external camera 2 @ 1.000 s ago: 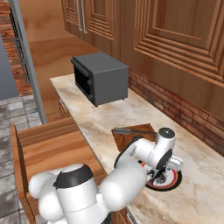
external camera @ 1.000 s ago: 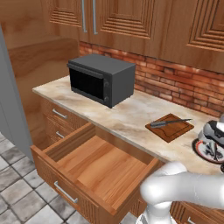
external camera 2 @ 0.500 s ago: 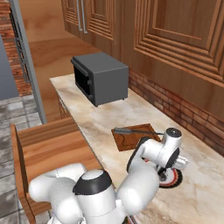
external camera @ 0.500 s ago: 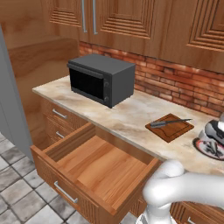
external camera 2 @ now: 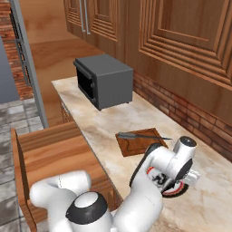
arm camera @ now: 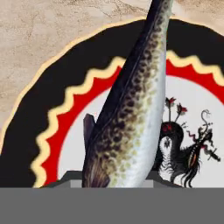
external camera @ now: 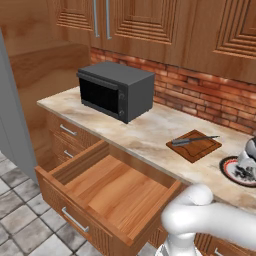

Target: Pick up the knife from the drawer and place it on the cutting board. Then place the meat from the plate to the cutting board.

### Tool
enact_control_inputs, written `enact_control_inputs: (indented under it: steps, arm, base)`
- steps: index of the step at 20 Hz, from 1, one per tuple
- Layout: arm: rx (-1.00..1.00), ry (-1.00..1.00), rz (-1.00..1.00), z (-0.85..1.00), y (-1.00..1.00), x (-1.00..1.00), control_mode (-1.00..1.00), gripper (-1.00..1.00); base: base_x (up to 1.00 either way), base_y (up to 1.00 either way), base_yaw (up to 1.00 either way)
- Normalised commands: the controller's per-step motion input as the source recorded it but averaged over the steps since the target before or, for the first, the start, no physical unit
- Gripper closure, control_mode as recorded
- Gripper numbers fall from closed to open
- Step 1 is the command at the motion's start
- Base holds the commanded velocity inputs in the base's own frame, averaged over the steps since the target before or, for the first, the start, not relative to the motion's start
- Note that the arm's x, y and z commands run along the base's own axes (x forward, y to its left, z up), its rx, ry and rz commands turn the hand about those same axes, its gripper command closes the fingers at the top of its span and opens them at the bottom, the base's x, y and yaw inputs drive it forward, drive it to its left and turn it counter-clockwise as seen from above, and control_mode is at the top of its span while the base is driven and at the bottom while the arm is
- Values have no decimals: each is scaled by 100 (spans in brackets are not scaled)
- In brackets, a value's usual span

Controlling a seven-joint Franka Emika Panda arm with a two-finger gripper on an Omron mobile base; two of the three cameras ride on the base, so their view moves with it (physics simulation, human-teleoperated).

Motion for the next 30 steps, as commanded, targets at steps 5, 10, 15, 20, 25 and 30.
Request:
enact_control_inputs:
  steps: [5,10,15,20,25,30]
  arm:
    - [0,-2,-3,7,13,-24,-100,100]
    - [0,0,-1,38,11,18,-100,100]
    - [0,6,0,43,5,40,-100,100]
    - [0,20,0,23,19,47,-100,100]
    - [0,11,0,21,22,42,-100,100]
    - [0,9,0,25,28,39,-100,100]
  base:
    - [0,0,0]
    - [0,0,0]
    - [0,0,0]
    - [0,0,0]
    - [0,0,0]
    - [0,0,0]
